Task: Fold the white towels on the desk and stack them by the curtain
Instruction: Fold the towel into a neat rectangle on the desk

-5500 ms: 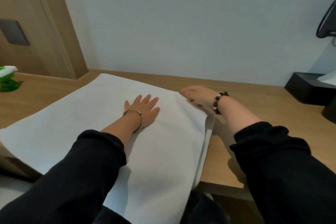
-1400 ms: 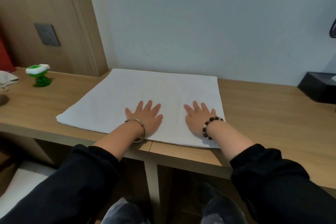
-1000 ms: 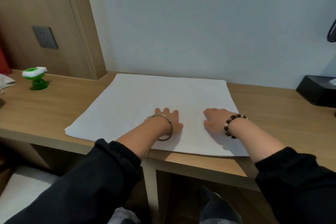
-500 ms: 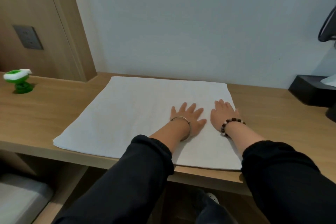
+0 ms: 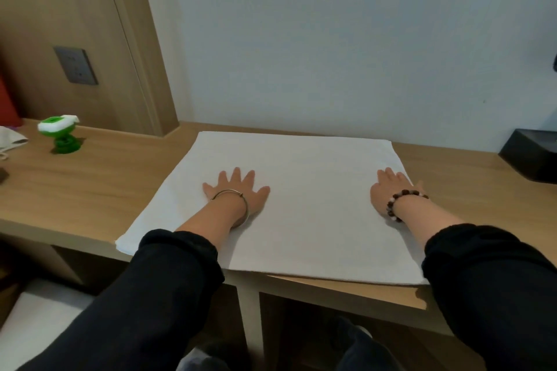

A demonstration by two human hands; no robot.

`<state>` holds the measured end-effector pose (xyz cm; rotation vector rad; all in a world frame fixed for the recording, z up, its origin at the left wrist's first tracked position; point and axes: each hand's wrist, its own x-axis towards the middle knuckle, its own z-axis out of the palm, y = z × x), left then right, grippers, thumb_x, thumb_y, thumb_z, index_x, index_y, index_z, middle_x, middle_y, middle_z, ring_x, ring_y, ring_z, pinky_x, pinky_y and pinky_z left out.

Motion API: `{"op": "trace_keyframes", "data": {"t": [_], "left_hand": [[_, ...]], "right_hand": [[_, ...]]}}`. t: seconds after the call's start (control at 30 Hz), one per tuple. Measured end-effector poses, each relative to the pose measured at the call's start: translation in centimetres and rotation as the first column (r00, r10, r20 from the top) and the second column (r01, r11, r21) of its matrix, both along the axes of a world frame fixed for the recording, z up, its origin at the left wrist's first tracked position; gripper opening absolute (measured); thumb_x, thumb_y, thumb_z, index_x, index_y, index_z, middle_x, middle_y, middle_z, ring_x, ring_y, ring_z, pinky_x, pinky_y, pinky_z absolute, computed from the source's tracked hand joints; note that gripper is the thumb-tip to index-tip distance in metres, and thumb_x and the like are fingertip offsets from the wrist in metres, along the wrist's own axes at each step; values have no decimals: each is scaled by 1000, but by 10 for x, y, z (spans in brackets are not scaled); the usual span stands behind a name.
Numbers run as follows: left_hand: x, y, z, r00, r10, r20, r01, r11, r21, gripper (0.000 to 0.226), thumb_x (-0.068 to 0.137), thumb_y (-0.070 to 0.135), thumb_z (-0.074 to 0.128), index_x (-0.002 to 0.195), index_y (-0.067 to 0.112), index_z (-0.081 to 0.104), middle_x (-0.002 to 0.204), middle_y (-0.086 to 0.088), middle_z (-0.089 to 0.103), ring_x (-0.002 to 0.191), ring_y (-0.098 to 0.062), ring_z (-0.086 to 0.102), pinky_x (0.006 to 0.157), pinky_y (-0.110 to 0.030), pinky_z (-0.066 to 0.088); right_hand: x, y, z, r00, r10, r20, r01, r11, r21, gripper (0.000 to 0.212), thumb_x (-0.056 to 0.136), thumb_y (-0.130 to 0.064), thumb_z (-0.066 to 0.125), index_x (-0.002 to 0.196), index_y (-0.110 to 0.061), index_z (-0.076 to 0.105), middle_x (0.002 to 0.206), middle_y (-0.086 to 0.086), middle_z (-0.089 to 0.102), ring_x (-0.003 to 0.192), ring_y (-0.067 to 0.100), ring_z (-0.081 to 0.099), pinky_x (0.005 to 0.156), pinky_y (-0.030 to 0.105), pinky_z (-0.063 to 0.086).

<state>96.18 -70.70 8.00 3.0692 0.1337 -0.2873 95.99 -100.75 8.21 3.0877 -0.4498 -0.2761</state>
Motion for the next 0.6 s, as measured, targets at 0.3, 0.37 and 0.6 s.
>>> {"op": "trace_keyframes", "data": {"t": [0.3,0.37,0.6], "left_hand": [[1,-31,10,991,-73,-110,76,997,24,71,88,66,26,149,31,12,156,-4,9,141,-36,1,108,-59,23],[6,-27,10,991,-106,-78,111,992,57,69,88,67,27,146,31,18,152,-4,17,139,-36,8,104,-57,29],[20,-15,13,943,-297,152,261,940,219,54,92,59,25,135,27,33,131,-3,40,118,-28,36,77,-36,34]], "right_hand": [[46,89,4,990,138,11,-139,988,66,62,100,-43,18,153,-13,4,161,6,-4,147,28,0,117,50,5],[58,114,-3,964,261,45,-265,959,104,60,100,-44,13,153,-19,2,160,2,-9,147,25,-5,117,50,1],[101,99,-5,940,321,113,-332,937,105,56,99,-45,14,152,-28,12,161,-3,3,146,21,7,116,51,10]]}}
